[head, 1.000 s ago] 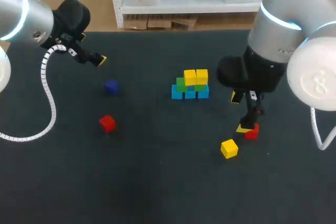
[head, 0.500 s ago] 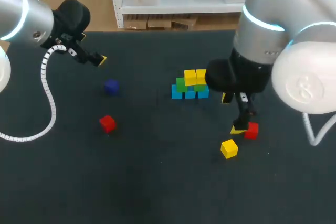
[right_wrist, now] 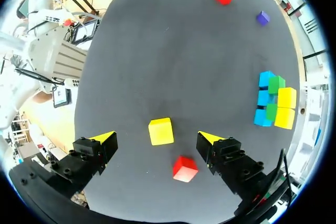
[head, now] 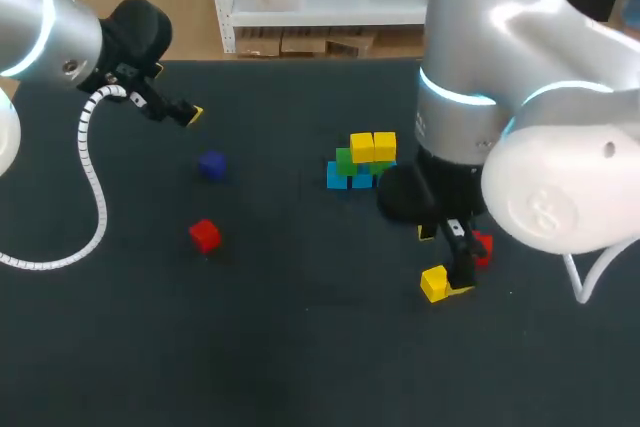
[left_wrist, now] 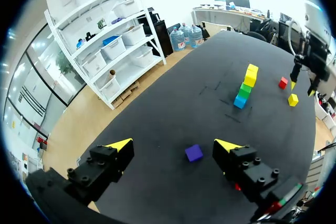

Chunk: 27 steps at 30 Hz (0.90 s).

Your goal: Place the blue cubes, place green cubes on the blue cubes, place the yellow cubes on the green cubes, then place the red cubes on the yellow cubes, and place purple cube on the red cubes.

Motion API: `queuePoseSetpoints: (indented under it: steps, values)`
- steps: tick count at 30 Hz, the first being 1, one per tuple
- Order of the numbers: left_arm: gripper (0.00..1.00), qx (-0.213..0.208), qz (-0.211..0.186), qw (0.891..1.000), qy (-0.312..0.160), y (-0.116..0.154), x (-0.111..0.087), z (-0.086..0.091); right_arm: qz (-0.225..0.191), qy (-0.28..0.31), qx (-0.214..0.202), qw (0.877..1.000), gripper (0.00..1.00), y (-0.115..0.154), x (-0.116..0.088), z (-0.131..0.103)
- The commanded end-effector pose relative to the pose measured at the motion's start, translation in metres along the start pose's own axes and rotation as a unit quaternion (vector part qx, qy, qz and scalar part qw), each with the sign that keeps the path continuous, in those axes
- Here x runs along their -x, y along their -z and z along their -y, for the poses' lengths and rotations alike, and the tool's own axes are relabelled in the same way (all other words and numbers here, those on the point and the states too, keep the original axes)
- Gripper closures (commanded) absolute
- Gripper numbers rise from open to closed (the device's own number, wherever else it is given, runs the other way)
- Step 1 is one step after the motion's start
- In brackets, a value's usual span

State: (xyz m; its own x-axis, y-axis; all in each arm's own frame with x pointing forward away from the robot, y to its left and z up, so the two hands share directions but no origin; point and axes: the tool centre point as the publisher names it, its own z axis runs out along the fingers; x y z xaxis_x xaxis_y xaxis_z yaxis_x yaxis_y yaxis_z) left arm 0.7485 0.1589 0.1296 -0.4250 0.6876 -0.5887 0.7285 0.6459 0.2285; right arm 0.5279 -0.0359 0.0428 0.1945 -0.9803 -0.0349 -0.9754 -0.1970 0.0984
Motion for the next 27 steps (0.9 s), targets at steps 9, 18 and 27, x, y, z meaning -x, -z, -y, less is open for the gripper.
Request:
queuePoseSetpoints:
  steps: [9, 18, 27]
  values:
    - [0.0, -0.004, 0.003, 1.0, -0.002, 0.0, -0.002, -0.002, -0.007, 0.011, -0.021, 1.0, 0.0, -0.037, -0.001, 0.004]
    - [0.0, -0.004, 0.003, 1.0, -0.002, 0.0, -0.002, -0.002, -0.009, 0.011, -0.019, 1.0, 0.04, -0.044, -0.001, 0.007]
    - [0.0, -0.004, 0.003, 1.0, -0.002, 0.0, -0.002, -0.002, -0.012, 0.007, -0.025, 1.0, 1.0, -0.043, -0.001, 0.008]
